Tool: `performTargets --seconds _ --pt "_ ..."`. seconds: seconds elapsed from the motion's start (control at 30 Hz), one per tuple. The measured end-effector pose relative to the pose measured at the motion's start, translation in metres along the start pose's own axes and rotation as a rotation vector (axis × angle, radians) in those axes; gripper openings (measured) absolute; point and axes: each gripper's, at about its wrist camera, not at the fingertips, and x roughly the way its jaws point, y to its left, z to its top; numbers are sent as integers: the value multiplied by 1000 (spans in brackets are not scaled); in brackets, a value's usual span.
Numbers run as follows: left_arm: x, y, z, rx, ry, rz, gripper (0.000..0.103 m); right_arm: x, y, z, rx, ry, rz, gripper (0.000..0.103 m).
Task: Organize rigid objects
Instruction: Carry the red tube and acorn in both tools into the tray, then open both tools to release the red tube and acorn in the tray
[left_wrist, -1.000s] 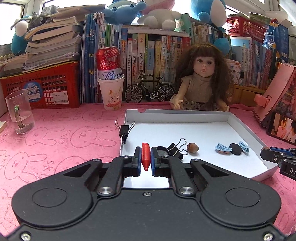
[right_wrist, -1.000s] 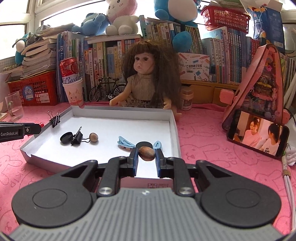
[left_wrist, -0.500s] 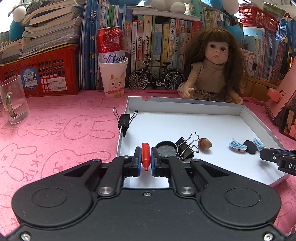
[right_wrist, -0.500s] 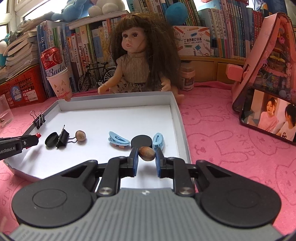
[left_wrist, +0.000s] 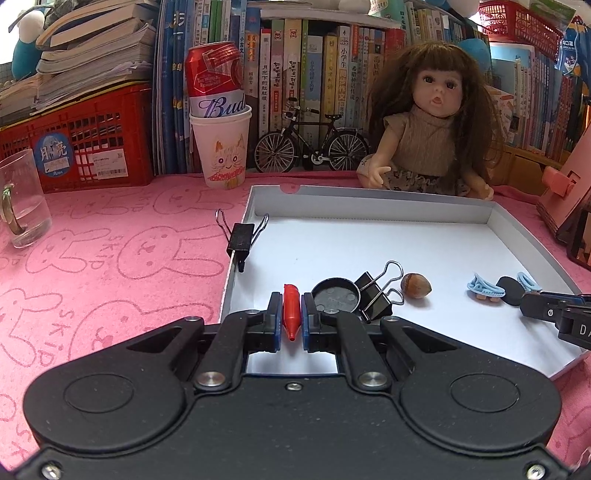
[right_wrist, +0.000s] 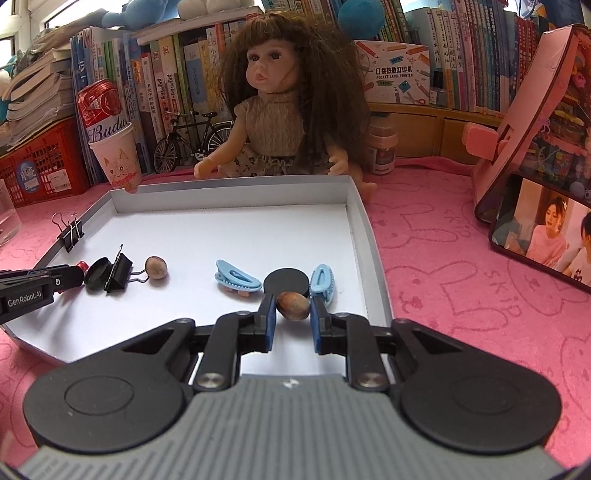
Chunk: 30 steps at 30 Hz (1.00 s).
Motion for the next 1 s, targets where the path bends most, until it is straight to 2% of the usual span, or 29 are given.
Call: performTargets --seconds 0.3,0.33,0.37,0.43,0.47,0.5,0.57,0.7,0.9,1.0 --pt "-1 1 0 -13 -6 -15 12 2 1 1 -4 2 -2 24" --pt "-1 1 1 -13 -8 -13 16 2 1 1 -4 1 -2 24" --pt "-3 1 0 -15 -11 -12 19 1 1 1 -2 -3 -1 30" --pt "-6 0 1 -14 -18 -18 31 -1 1 1 7 -14 4 31" --pt "-8 0 1 -13 -21 -25 34 -3 0 1 9 -17 6 37" --pt "-10 -1 1 -13 -25 -33 38 -4 0 1 9 -22 8 46" --pt "-16 -2 2 -8 -37 -47 42 -8 0 1 7 -31 9 49" --pt "-31 -6 2 11 -70 -71 57 -18 0 1 7 -54 25 66" --pt "-55 -14 0 33 -103 -108 79 -33 2 1 3 -83 45 77" --pt "-67 -18 -2 47 -124 -120 81 -41 3 0 -4 -92 58 81"
